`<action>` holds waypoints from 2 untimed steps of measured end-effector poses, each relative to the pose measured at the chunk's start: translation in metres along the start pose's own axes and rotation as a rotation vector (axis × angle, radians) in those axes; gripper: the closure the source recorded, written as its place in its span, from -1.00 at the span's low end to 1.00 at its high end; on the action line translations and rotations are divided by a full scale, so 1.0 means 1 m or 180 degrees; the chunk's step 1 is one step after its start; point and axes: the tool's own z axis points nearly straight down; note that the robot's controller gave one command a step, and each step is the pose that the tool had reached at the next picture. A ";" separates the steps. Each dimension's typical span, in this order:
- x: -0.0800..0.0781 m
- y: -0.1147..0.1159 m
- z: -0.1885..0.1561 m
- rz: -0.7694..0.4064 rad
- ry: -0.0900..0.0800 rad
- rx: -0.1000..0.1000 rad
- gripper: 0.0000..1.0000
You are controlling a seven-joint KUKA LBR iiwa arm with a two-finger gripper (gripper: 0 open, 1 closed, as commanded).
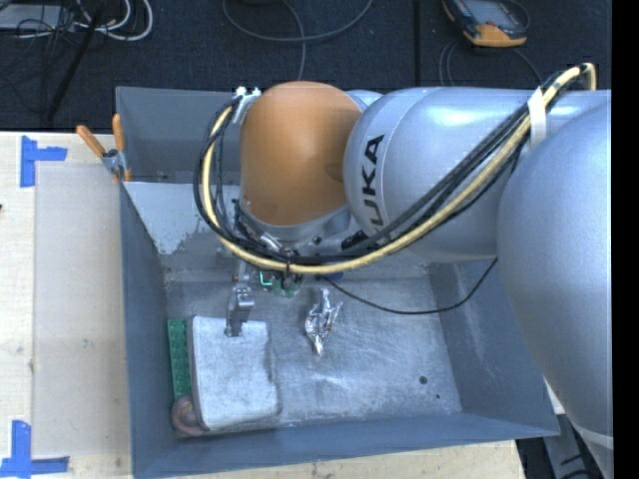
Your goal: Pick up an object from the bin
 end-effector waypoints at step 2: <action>0.005 -0.109 0.104 -0.0273 -0.0032 0.0003 -1.00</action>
Offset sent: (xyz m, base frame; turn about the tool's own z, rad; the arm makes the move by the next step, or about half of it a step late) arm 0.0047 -0.0590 -0.0780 0.0232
